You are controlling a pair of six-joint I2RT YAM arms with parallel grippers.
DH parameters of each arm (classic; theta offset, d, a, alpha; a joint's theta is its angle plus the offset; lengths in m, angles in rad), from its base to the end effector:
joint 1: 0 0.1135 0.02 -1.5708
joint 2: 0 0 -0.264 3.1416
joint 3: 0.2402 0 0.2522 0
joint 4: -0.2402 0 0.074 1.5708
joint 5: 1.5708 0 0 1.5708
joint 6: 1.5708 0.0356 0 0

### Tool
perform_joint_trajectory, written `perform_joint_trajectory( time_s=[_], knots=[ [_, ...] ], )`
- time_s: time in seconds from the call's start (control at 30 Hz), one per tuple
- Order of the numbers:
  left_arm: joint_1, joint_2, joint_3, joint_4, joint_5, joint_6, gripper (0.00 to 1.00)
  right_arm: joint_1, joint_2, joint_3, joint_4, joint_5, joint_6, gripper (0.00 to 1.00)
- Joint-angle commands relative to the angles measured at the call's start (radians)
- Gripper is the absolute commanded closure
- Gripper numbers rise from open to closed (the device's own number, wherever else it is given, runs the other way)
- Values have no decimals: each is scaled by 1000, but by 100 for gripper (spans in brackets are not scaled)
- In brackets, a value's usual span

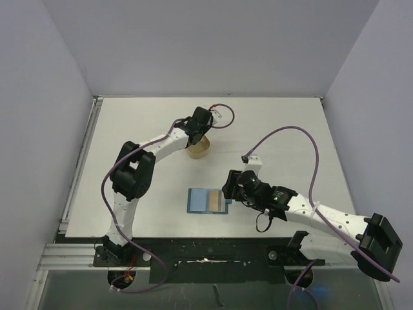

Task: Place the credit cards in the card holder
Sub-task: Pick up the credit card from the storage box.

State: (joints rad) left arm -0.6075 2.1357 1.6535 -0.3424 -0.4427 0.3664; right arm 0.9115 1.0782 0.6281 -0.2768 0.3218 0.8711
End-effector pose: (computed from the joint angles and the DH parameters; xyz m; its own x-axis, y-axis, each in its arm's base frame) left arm 0.4014 -0.2605 0.1981 -0.4636 0.7166 -0.5211 0.4746 0.6975 0.5369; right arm 0.1451 0.1689 0.2219 -0.7251 0.2492 -0.6420 -0.0782 0.8964 0.4363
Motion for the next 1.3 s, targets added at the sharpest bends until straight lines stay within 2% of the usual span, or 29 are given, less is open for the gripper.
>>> perform_joint_trajectory(
  time_s=[0.0,0.23,0.33,0.5,0.57,0.6,0.83,1.07,1.2,1.27],
  knots=[
    [4,-73,63,41,-31,-5,85,2,-11,-1,52,20,-3,47],
    [6,-36,66,40,-53,16,86,-6,-8,1,57,21,-10,46],
    [9,-34,66,46,-53,24,92,-9,-3,-1,62,18,-11,46],
    [3,-39,94,14,-54,17,93,-17,9,3,67,6,-18,46],
    [-2,-42,118,-20,-54,3,100,-21,13,11,65,7,-20,46],
    [-6,-45,133,-45,-54,-10,100,-20,12,11,65,7,-21,46],
    [-29,-113,193,-193,-11,-183,100,-23,7,6,77,-10,-16,46],
    [-29,-256,125,-252,69,-395,100,-23,5,-1,87,-35,3,46],
    [-10,-365,5,-247,224,-536,100,-24,15,-1,88,-46,24,47],
    [8,-446,-80,-205,348,-608,100,-24,18,-5,89,-54,33,47]
  ],
)
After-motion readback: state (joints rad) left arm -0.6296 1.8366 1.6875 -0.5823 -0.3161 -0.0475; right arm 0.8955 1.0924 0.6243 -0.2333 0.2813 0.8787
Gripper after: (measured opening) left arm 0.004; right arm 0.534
